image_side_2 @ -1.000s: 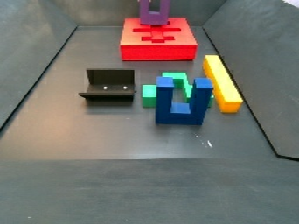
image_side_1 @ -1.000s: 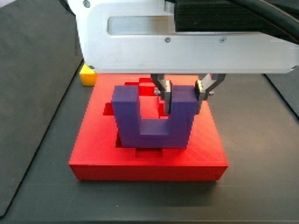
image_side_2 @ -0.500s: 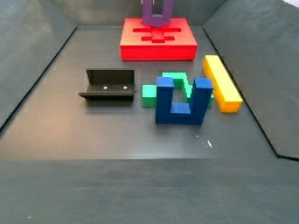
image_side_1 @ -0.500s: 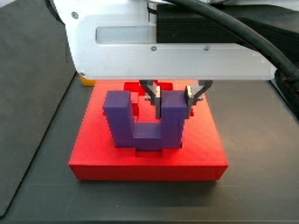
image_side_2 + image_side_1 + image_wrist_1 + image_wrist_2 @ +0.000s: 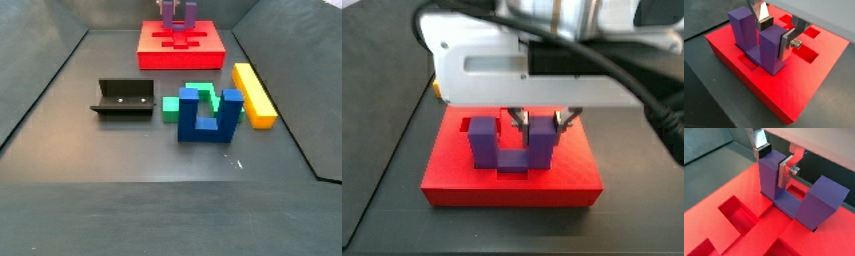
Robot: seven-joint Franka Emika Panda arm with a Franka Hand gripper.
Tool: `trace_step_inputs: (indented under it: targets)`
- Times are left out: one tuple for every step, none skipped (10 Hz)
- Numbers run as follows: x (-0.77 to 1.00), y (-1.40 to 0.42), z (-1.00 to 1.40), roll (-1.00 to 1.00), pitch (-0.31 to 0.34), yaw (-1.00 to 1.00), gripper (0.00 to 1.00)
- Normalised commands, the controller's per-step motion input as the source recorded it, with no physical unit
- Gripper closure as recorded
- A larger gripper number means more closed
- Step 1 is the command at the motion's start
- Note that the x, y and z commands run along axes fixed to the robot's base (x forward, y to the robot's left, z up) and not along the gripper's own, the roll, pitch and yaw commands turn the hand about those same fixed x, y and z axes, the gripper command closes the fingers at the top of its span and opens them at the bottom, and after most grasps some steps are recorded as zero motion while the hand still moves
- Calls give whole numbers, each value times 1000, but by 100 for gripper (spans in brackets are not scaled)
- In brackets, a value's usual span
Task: Pick up the purple object. Move up. Move to above the board. Insert the purple object.
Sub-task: Insert the purple object.
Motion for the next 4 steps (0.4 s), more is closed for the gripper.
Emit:
trace_step_inputs:
  targets:
    - [283, -11, -483, 87, 10, 0, 100]
    - [166, -40, -326, 104, 19, 0, 100]
    - [0, 0, 0, 0, -19, 0, 100]
    - [0, 0, 0, 0, -1, 0, 100]
